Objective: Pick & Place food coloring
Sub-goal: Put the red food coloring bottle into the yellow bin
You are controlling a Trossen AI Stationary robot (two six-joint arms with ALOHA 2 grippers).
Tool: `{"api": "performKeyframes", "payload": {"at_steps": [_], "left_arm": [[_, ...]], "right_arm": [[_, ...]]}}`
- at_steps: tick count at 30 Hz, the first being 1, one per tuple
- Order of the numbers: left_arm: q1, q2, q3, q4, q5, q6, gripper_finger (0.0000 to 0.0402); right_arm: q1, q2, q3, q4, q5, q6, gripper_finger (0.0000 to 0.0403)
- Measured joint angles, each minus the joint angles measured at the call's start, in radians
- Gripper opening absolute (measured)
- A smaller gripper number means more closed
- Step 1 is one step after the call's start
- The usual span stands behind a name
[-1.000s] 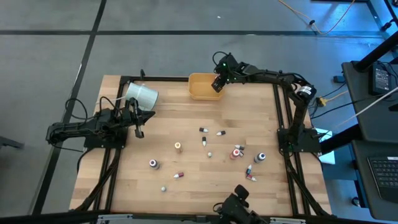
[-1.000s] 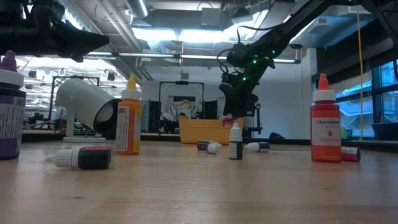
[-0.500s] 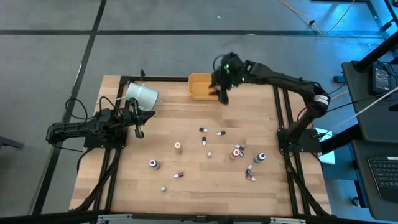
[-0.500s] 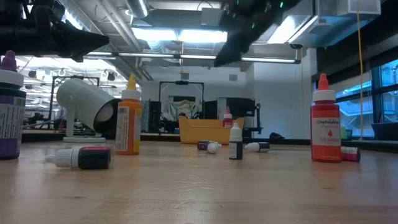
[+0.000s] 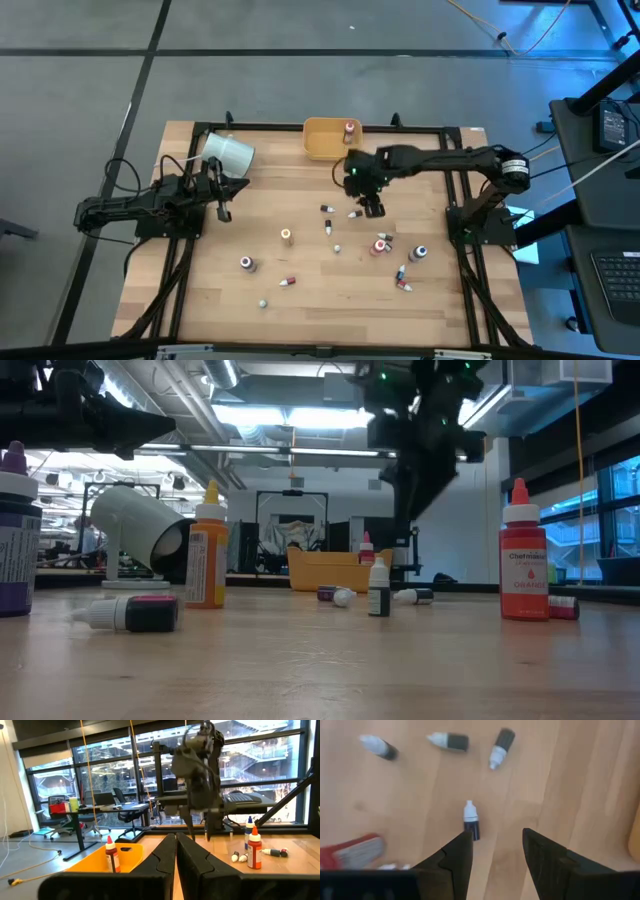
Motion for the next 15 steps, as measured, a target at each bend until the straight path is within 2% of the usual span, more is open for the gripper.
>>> {"api": "performKeyframes", "payload": {"at_steps": [8,15], "left_arm": [[0.0,0.0,0.0,0.0,0.0,-0.001,0.0012],[0.0,0.0,0.0,0.0,0.0,0.0,0.0009]], "right_arm": [[0.034,0.0,-0.2,0.217,0.031,0.017,0.0172],[0.052,0.0,-0.289,0.326,0.031,0.019,0.0172]]}}
